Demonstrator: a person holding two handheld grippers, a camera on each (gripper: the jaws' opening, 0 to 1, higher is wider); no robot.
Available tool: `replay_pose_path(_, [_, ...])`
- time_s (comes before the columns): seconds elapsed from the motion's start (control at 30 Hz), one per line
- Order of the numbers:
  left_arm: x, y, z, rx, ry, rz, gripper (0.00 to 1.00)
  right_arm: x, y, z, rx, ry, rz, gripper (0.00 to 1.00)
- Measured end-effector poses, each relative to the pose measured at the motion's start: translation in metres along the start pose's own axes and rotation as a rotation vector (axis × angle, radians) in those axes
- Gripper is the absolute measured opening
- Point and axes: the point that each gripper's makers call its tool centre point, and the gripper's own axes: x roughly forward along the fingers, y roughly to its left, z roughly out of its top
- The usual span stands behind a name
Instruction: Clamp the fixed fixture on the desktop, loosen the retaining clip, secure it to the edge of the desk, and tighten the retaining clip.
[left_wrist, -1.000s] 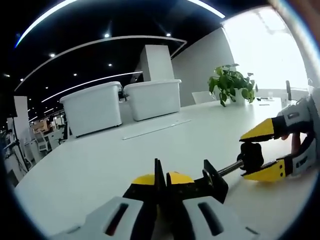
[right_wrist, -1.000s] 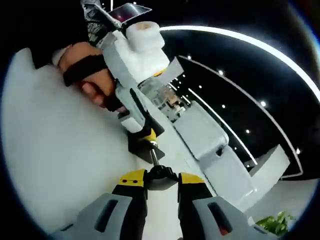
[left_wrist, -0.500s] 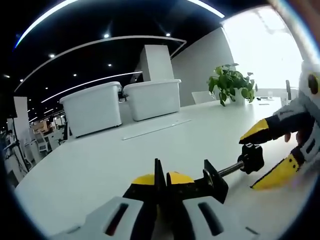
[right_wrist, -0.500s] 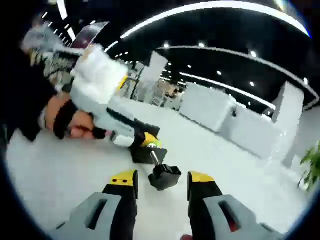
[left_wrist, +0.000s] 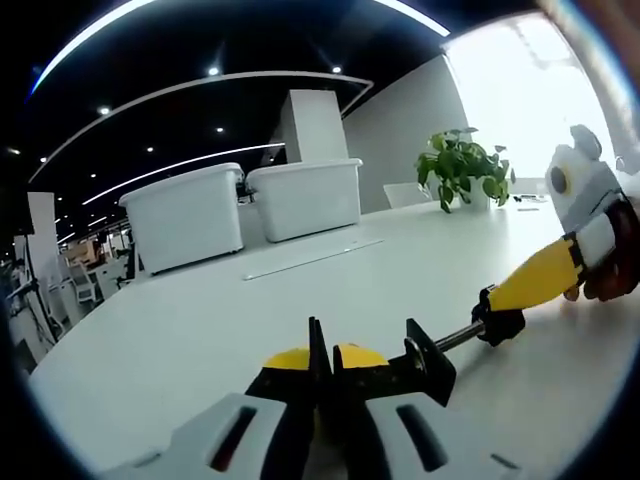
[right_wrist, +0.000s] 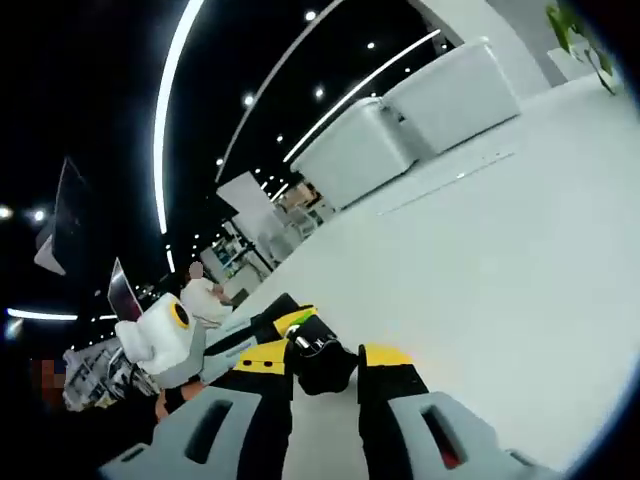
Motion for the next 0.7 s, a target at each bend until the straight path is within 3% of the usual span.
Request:
replay_pose_path(0.13, [0.000,0.001,0.000,-0.004,-0.002,0.003,0.07,0.000,0.002,0.002,-0.057,-0.016,0.005,0.21])
replay_pose_path(0.27, [0.000,0.002,0.000,-0.005,0.001,0.007,0.07,-0.001,0.006,0.004,-0.206,-0.050,-0.024,0.20])
replay_pose_path(0.4, [0.000,0.003,0.001,-0.012,-0.006,0.011,0.07,-0.002,0.019,0.009,-0.603,-0.100,-0.069,0.16])
replay_pose_path(0.43, [0.000,0.004,0.000,-0.010,-0.001,0.016,0.07,-0.002,0.020,0.008,-0.661,-0.104,-0.067,0.16])
replay_pose_path(0.53, [0.000,0.004,0.001,-0.017,-0.004,0.017,0.07,-0.002,0.021,0.006,-0.687,-0.108,-0.072,0.16])
replay_pose_path(0.7, [0.001,0.004,0.001,-0.016,-0.003,0.019,0.07,-0.002,0.024,0.006,-0.914,-0.120,-0.103,0.16])
